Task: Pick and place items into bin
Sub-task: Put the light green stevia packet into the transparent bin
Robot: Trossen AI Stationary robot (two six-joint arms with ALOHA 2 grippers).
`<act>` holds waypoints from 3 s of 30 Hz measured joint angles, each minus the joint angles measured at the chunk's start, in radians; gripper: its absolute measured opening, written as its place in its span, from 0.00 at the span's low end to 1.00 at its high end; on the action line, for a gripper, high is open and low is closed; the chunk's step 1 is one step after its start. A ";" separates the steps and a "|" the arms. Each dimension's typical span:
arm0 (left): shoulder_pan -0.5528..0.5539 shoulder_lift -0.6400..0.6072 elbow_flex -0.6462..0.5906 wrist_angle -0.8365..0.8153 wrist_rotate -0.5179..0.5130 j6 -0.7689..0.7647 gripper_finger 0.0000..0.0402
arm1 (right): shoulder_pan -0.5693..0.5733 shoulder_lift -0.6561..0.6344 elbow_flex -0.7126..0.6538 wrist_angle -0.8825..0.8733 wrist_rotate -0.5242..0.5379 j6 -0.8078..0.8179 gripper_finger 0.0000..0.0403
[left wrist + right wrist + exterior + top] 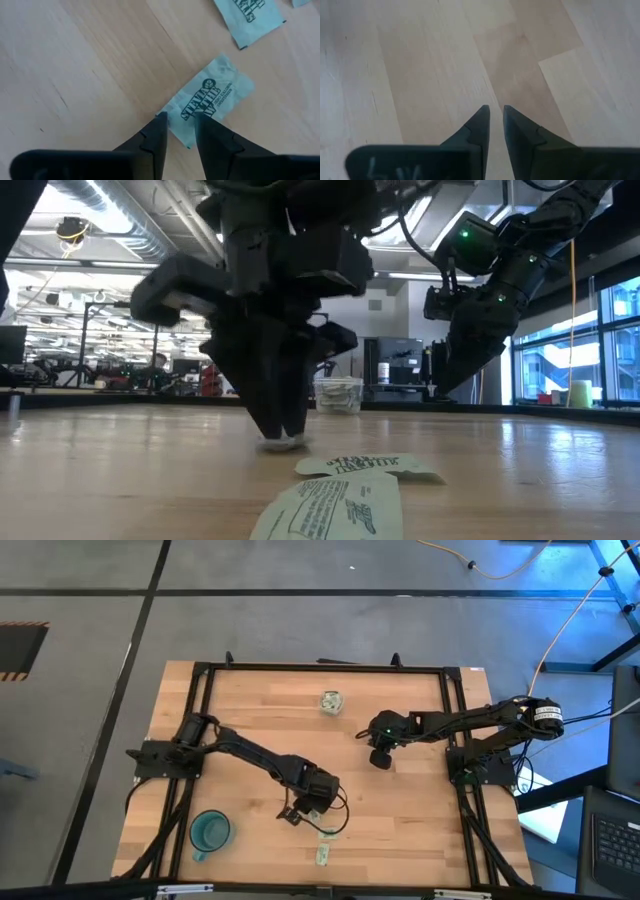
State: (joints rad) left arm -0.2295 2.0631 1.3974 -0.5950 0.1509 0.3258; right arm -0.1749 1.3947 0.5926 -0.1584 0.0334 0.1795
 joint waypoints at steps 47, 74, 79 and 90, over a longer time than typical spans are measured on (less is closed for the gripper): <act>0.683 -0.070 0.099 0.123 -0.129 0.159 0.02 | 0.000 0.000 0.000 -0.001 0.000 -0.009 0.15; 0.649 -0.133 0.100 0.139 -0.254 0.208 0.25 | 0.000 0.000 0.000 -0.001 0.001 -0.028 0.15; 0.611 -0.215 0.100 0.116 -0.158 0.197 0.26 | 0.000 0.000 0.000 -0.002 0.001 -0.027 0.15; 0.464 -0.381 0.009 -0.021 0.033 0.124 0.25 | 0.000 0.000 0.000 -0.003 0.001 -0.029 0.15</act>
State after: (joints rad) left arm 0.2348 1.6820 1.4065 -0.6156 0.1843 0.4503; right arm -0.1746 1.3945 0.5926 -0.1616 0.0339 0.1501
